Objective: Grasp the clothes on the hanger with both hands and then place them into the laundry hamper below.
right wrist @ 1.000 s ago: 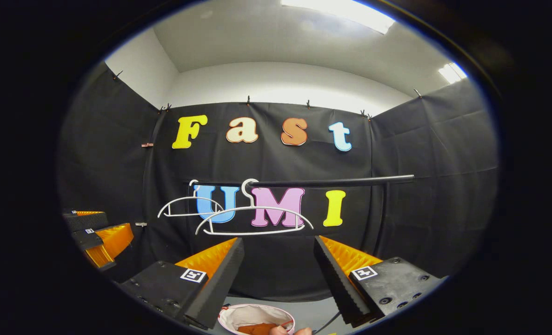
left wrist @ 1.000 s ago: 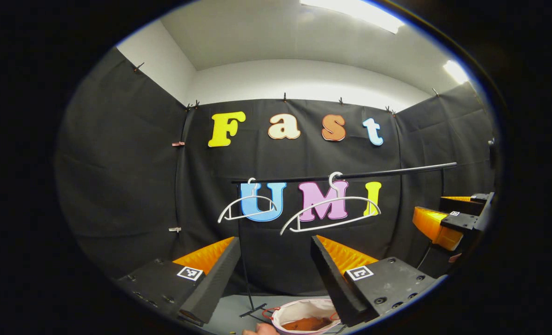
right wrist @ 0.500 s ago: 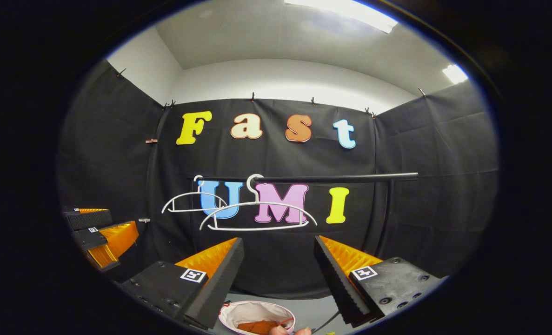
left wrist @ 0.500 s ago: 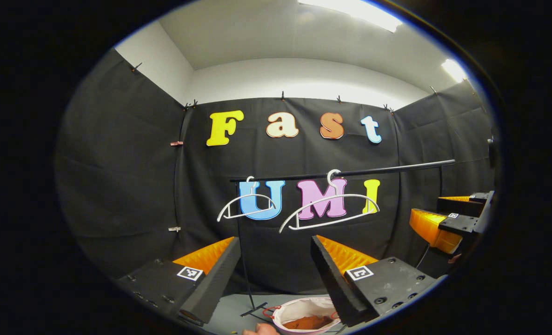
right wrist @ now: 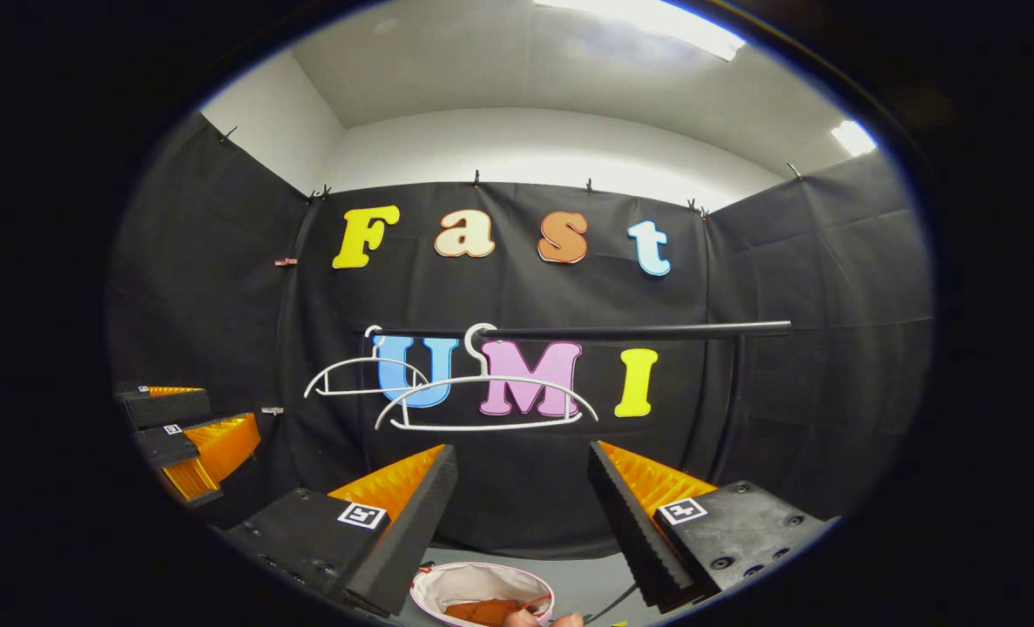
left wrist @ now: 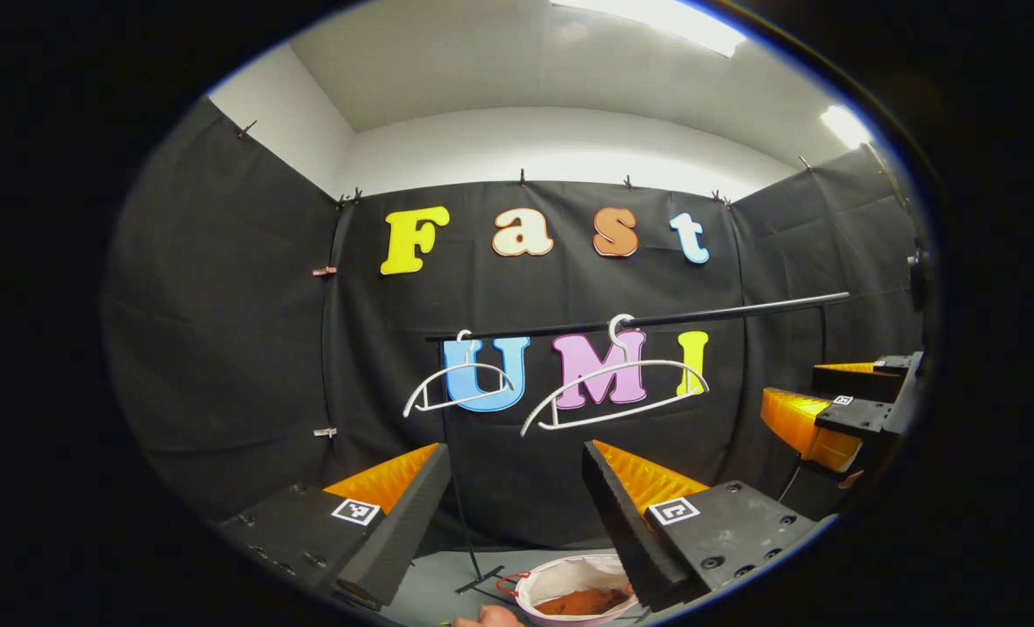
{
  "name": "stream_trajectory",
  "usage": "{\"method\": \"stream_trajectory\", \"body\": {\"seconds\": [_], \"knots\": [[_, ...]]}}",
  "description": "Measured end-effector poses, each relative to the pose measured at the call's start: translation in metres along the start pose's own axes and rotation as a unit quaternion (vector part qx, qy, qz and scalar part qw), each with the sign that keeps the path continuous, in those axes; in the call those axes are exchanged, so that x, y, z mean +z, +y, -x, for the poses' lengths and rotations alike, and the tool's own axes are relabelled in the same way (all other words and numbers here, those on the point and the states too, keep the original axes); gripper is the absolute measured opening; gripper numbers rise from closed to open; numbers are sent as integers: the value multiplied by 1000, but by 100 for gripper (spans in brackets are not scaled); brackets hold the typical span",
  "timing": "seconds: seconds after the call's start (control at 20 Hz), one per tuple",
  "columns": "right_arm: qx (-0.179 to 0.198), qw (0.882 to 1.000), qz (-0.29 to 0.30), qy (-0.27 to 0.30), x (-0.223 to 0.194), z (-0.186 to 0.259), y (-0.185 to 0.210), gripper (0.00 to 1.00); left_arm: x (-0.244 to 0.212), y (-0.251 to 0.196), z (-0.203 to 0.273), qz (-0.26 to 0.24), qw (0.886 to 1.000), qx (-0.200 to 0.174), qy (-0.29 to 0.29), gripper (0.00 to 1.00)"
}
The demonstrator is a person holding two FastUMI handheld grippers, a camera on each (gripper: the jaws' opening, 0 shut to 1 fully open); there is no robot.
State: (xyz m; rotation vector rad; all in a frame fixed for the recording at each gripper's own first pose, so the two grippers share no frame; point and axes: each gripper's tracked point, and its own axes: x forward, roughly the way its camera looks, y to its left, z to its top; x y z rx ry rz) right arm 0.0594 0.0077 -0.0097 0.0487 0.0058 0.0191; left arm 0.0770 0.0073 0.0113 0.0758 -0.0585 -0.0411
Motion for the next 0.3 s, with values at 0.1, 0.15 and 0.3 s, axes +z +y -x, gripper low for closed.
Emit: {"method": "stream_trajectory", "body": {"seconds": [0.1,0.15,0.3], "knots": [[1,1000,1,-1,1,-3,1,97,2,1,-1,-3,1000,0,-3,96],[2,1000,2,-2,3,-4,2,97,4,1,-2,-3,1000,-1,-4,96],[5,1000,5,-5,6,-5,5,97,6,5,-4,-2,1000,3,-7,96]]}}
